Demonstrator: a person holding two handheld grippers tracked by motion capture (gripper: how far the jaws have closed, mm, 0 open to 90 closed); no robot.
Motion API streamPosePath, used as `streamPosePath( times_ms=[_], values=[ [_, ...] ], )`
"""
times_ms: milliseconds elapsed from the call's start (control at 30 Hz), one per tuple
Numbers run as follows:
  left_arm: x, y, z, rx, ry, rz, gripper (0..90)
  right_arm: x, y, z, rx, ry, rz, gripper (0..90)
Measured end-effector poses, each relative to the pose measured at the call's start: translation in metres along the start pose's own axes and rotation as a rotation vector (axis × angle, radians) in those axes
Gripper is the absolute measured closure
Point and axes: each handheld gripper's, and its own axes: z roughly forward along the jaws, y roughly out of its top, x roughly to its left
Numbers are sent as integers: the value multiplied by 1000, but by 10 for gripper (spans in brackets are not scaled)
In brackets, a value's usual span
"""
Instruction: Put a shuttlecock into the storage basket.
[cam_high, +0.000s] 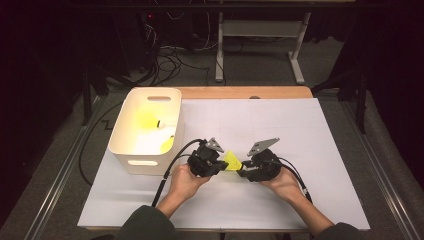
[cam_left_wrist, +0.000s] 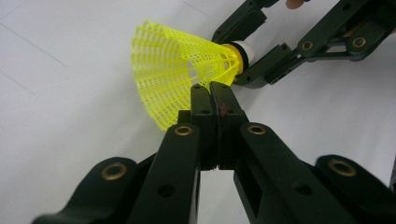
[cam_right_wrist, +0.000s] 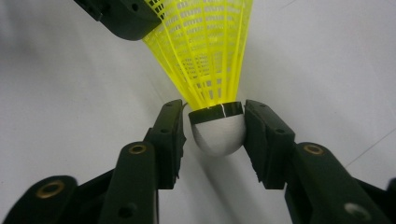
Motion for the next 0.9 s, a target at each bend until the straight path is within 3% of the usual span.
streamPosePath(
  times_ms=[300, 500, 900],
  values=[
    [2, 0, -3, 1, 0, -15, 898, -4, -2, -4, -17, -20, 33, 448],
    [3, 0, -5, -1, 4, -27, 898, -6, -7, -10, -43, -50, 33, 432],
    [4, 2, -10, 7, 25, -48, 897, -14, -23, -26, -65, -82, 86, 424]
  ],
)
